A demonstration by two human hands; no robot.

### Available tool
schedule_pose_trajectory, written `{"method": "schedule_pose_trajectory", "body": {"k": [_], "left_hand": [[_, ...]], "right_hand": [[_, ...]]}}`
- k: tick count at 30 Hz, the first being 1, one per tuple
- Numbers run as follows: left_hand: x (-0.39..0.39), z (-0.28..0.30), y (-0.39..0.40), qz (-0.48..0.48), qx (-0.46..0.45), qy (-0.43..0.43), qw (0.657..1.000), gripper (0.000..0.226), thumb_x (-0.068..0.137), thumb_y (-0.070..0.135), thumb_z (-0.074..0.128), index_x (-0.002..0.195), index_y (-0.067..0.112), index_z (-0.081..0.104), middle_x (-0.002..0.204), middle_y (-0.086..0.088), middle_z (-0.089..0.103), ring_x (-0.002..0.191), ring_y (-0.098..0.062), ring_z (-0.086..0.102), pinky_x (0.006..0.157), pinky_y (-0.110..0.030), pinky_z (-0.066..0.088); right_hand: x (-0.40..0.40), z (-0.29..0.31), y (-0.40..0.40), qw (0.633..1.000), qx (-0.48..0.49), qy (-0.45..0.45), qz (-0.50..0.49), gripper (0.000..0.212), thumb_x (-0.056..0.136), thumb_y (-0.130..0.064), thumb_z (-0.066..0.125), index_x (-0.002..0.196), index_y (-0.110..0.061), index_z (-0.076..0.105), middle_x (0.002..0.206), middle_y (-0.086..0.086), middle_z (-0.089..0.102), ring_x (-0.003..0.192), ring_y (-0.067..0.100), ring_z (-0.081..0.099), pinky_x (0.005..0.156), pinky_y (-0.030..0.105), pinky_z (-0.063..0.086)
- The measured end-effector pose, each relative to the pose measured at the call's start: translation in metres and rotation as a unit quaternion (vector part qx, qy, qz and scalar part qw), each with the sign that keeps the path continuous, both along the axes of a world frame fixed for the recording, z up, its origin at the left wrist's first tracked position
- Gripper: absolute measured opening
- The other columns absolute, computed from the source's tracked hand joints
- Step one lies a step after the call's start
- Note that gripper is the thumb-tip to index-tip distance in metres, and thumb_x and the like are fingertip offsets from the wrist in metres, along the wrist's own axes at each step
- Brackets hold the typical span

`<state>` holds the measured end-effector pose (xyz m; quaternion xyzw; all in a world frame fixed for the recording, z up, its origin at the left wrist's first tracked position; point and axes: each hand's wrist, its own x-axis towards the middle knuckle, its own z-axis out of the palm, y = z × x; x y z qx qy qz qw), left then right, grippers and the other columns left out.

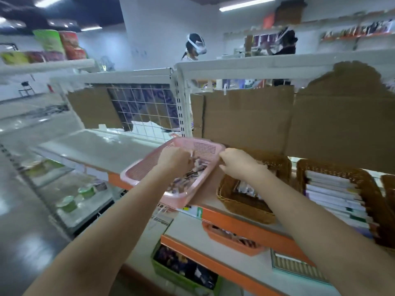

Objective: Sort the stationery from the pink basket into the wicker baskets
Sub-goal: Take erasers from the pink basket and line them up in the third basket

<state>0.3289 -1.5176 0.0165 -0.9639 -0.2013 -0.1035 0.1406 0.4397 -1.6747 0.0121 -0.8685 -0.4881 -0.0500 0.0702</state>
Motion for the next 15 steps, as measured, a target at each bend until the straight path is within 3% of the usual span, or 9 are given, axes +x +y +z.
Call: {"method": "schedule_pose_trajectory", "body": {"k": [3,6,8,10,12,15], "left_hand": [[0.005,-0.011,0.040,0.014,-0.006,0.004,1.000,0.036,0.092,0.025,0.043,0.058,0.016,0.040,0.064,0.003,0.054,0.058,-0.015,0.052,0.051,-0.022,0.039],[0.012,-0.022,0.074,0.013,-0.020,0.010,1.000,0.035,0.094,0.025,0.042,0.060,0.022,0.036,0.064,0.005,0.051,0.057,-0.013,0.050,0.044,-0.021,0.031],[0.016,-0.031,0.092,0.019,-0.037,0.011,0.999,0.038,0.097,0.032,0.042,0.061,0.023,0.036,0.066,0.005,0.052,0.061,-0.014,0.053,0.047,-0.023,0.037],[0.019,-0.040,0.105,0.023,-0.055,0.019,0.998,0.042,0.097,0.038,0.044,0.060,0.023,0.035,0.064,0.005,0.050,0.063,-0.014,0.056,0.054,-0.025,0.046],[0.022,-0.049,0.116,0.024,-0.059,0.029,0.998,0.040,0.097,0.040,0.042,0.063,0.020,0.040,0.069,0.003,0.055,0.067,-0.016,0.060,0.056,-0.027,0.048],[0.025,-0.060,0.132,0.021,-0.048,0.056,0.997,0.034,0.098,0.037,0.039,0.075,0.016,0.053,0.080,0.001,0.063,0.068,-0.018,0.057,0.054,-0.027,0.040]], "right_hand": [[0.008,-0.003,0.044,1.000,-0.007,0.008,0.010,0.022,0.093,-0.016,0.048,0.107,-0.010,0.064,0.108,0.008,0.061,0.097,0.027,0.058,0.079,0.035,0.052],[0.016,-0.010,0.084,1.000,-0.016,0.003,0.015,0.021,0.092,-0.015,0.050,0.107,-0.012,0.065,0.106,0.006,0.063,0.096,0.025,0.060,0.078,0.033,0.052],[0.020,-0.014,0.105,1.000,-0.026,-0.001,0.016,0.018,0.092,-0.017,0.050,0.103,-0.014,0.064,0.104,0.005,0.063,0.094,0.024,0.061,0.066,0.028,0.049],[0.022,-0.020,0.123,0.999,-0.032,0.008,0.027,0.012,0.092,-0.017,0.049,0.097,-0.015,0.059,0.103,0.005,0.061,0.091,0.024,0.059,0.065,0.031,0.049],[0.022,-0.026,0.137,0.998,-0.036,0.028,0.034,0.005,0.092,-0.016,0.049,0.091,-0.015,0.053,0.103,0.008,0.059,0.089,0.026,0.058,0.073,0.037,0.052],[0.021,-0.036,0.153,0.998,-0.042,0.045,0.034,0.015,0.092,-0.017,0.049,0.099,-0.007,0.058,0.103,0.009,0.058,0.088,0.027,0.058,0.077,0.042,0.053]]}}
